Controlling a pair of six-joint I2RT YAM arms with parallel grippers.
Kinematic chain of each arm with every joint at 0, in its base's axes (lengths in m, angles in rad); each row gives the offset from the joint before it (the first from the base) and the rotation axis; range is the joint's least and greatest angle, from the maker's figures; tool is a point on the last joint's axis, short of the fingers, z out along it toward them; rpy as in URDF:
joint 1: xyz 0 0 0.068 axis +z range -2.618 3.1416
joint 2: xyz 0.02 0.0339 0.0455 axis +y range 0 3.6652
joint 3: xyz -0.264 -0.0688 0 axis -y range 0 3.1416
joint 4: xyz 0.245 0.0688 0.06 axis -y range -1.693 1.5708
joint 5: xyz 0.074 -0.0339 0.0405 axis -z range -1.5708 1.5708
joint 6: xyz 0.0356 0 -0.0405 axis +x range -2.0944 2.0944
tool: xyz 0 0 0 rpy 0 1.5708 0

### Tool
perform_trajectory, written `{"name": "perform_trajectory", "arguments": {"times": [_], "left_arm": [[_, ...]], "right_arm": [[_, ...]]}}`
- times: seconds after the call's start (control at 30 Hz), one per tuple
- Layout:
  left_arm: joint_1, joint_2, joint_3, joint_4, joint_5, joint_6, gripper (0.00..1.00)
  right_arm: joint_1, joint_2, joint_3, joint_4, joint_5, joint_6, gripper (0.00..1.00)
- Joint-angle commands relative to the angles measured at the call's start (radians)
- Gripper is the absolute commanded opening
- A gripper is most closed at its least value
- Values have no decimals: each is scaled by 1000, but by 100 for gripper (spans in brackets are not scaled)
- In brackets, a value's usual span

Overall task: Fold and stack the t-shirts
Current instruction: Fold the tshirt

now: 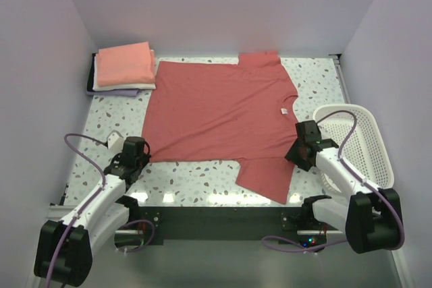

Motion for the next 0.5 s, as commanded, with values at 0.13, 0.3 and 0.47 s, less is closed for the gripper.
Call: {"name": "perform_trajectory", "arguments": {"times": [0.13,0.3,0.47], "left_arm": [[0,4,40,67,27,46,0],[1,1,38,70,34,47,0],[1,1,41,76,41,50,0]], "right_arm": [[-5,84,33,110,44,-10,44],[-4,105,30,133,75,-12,44],[-4,116,32,162,74,-12,37]]}}
